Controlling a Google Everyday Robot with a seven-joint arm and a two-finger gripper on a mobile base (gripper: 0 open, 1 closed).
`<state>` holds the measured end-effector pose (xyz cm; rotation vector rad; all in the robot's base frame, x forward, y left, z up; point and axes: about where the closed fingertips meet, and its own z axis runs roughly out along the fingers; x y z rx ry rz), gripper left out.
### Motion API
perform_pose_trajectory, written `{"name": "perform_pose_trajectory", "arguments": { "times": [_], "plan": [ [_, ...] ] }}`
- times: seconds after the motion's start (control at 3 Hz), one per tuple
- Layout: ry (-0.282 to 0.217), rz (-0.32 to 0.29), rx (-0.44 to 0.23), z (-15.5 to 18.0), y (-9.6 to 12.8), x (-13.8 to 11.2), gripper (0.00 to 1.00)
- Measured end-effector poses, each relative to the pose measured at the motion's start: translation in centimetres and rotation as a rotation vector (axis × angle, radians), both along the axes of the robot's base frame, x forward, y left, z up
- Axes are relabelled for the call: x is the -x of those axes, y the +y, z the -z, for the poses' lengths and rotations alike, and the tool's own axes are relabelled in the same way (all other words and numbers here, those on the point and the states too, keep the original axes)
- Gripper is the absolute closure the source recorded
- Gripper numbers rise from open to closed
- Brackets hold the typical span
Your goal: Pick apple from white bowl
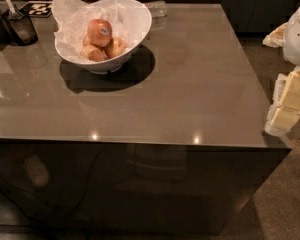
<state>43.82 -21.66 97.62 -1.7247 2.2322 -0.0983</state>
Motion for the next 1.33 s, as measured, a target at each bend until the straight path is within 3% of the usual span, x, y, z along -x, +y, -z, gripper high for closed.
{"name": "perform_pose_trajectory", "arguments": {
  "times": [0.67, 1.0, 1.33],
  "plan": [
    [0.019, -0.004, 0.030, -0.8, 1.6, -2.1, 0.00],
    [-0.014, -0.057, 0.069, -2.3, 4.9, -4.4, 0.00],
    [-0.027, -0.059, 0.066, -2.4, 5.2, -4.7, 0.00]
  ]
}}
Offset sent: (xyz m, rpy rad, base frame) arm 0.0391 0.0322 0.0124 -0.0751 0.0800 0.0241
